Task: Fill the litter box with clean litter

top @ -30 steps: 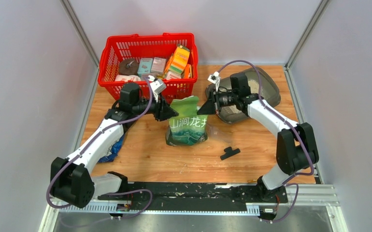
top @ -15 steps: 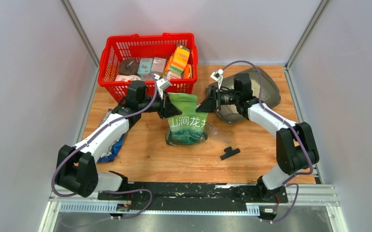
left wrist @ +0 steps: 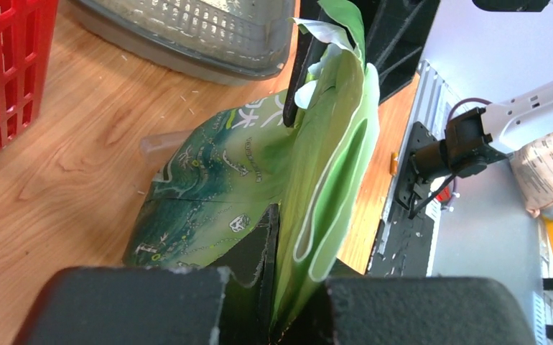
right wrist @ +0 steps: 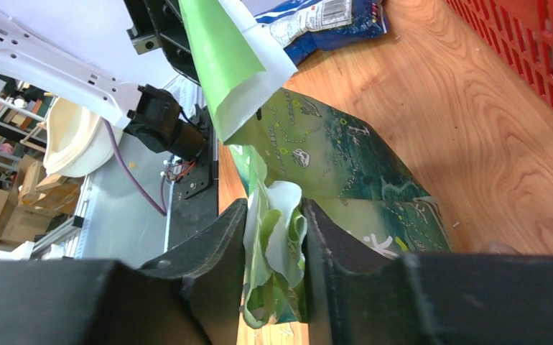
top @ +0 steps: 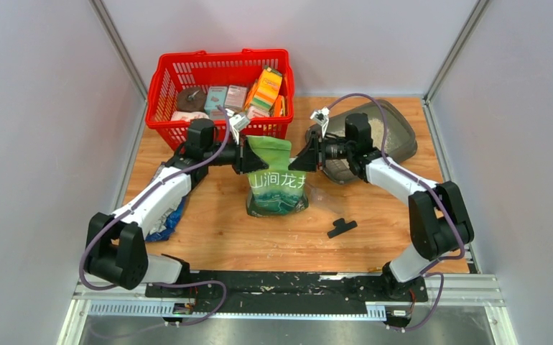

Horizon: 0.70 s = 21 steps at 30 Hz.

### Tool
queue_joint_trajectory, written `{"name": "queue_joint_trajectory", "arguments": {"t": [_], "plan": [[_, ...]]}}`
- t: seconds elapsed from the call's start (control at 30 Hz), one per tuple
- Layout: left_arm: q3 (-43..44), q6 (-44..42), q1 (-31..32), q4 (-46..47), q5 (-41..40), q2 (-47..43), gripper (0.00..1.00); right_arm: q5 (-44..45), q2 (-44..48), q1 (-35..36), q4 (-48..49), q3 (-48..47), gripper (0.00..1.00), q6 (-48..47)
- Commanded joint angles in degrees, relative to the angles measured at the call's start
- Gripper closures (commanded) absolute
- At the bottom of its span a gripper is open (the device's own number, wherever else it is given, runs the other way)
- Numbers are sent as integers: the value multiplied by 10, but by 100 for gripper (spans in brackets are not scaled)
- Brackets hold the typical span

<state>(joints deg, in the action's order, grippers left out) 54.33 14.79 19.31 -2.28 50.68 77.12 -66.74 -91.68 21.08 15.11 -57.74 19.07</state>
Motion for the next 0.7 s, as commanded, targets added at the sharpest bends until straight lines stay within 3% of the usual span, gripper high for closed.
{"name": "queue_joint_trajectory", "arguments": {"t": [0.0,0.27,0.4,0.5,0.67], "plan": [[21,10,-19,34,2,8,90,7,2,5,50,13,70,32],[19,45,-28,55,20,13,90,-23,-11,4,15,-18,100,42],[6,112,-46,54,25,-7,90,-83,-51,-2,-183,-107,100,24],[-21,135,-60,42,30,-36,91,-108,-47,-4,-303,-148,100,-57],[-79,173,-61,41,5,-80,90,-126,-45,-3,-419,-170,100,-152]]}}
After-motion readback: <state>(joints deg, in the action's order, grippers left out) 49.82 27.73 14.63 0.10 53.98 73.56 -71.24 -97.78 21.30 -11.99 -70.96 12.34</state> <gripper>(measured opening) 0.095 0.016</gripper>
